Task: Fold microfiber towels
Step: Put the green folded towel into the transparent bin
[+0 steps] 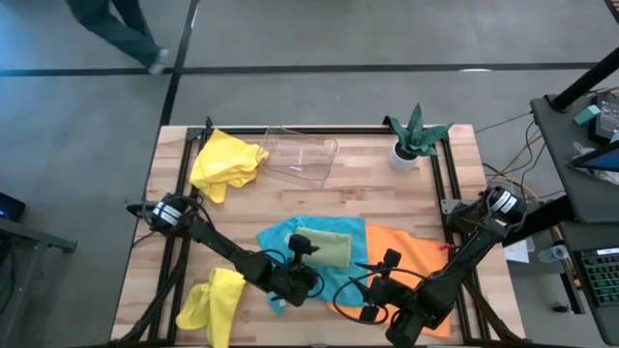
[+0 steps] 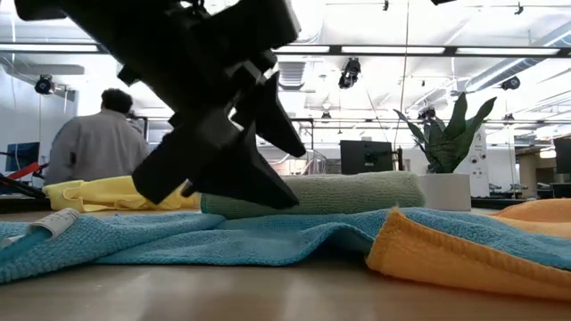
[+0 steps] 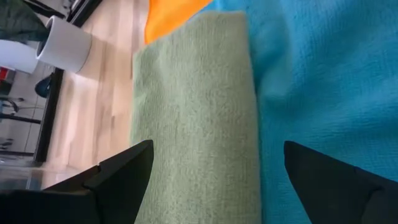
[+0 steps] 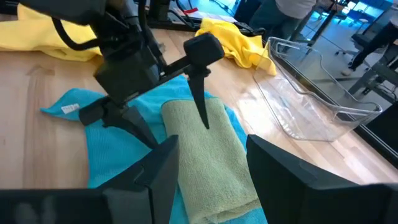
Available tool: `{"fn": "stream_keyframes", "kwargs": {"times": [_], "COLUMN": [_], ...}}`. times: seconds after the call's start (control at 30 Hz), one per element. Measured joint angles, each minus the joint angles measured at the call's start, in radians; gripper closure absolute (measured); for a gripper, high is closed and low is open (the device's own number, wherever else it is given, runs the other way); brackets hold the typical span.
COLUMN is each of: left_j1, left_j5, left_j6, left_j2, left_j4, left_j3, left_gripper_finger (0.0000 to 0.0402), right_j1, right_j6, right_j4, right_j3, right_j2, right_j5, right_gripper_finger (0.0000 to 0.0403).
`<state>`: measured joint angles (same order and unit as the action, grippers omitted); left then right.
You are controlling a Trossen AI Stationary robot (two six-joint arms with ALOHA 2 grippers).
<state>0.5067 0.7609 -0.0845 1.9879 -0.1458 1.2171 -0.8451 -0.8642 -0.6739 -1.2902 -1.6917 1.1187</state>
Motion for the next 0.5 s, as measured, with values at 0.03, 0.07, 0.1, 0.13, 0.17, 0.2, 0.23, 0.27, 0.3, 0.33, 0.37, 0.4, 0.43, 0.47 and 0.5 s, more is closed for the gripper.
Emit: {"fn": "stream_keyframes", "kwargs": {"times": [0.03,0.07,0.1,0.13,0.17,0.2,0.23,0.27,0.3,0.33,0.37,0.4,0.43,0.47,0.5], "left_j1": [-0.002,-0.004,-0.007,-0.009,-0.010,-0.012,-0.012,-0.012,-0.012,-0.012,-0.012,-0.012,-0.012,-0.013,-0.013], "left_j5": [0.003,0.006,0.007,0.008,0.010,0.019,0.032,0.044,0.051,0.053,0.053,0.053,0.053,0.053,0.052], "left_j6": [0.000,0.000,0.000,0.000,0.001,0.000,0.000,0.001,0.001,0.001,0.001,0.001,0.001,0.001,0.001], "left_j2": [0.001,0.001,0.001,0.001,0.001,0.001,0.001,0.001,0.001,0.001,0.001,0.001,0.001,0.001,0.001], "left_j4": [-0.003,-0.004,-0.001,-0.001,-0.002,-0.004,-0.004,-0.003,-0.001,-0.001,-0.002,-0.002,-0.002,-0.001,-0.001], "left_j3": [0.000,-0.001,-0.002,-0.005,-0.009,-0.011,-0.012,-0.013,-0.013,-0.013,-0.013,-0.013,-0.013,-0.013,-0.013], "left_gripper_finger": [0.0061,0.0061,0.0061,0.0061,0.0061,0.0061,0.0061,0.0061,0.0061,0.0061,0.0061,0.0061,0.0061,0.0061,0.0061], "right_j1": [0.001,0.001,0.001,0.001,0.001,0.001,0.001,0.001,0.001,0.001,0.001,0.001,0.001,0.001,0.001], "right_j6": [0.000,0.000,0.000,0.000,0.000,0.000,0.000,0.000,0.000,-0.001,0.000,0.000,-0.001,0.000,-0.001], "right_j4": [0.000,-0.001,0.000,-0.001,-0.001,-0.001,0.000,0.000,0.000,0.000,0.000,0.000,0.000,-0.001,-0.001], "right_j3": [0.001,0.002,0.003,0.004,0.004,0.004,0.004,0.004,0.004,0.004,0.004,0.006,0.009,0.011,0.013], "right_j2": [0.000,0.000,0.000,0.000,0.000,0.000,0.000,0.000,0.000,0.000,0.000,0.000,0.000,0.000,0.000], "right_j5": [0.000,0.000,0.000,0.000,0.000,0.000,0.000,0.000,0.000,0.000,0.000,0.000,0.000,0.000,0.000], "right_gripper_finger": [0.0225,0.0225,0.0225,0.0225,0.0225,0.0225,0.0225,0.0225,0.0225,0.0225,0.0225,0.0225,0.0225,0.0225,0.0225]}}
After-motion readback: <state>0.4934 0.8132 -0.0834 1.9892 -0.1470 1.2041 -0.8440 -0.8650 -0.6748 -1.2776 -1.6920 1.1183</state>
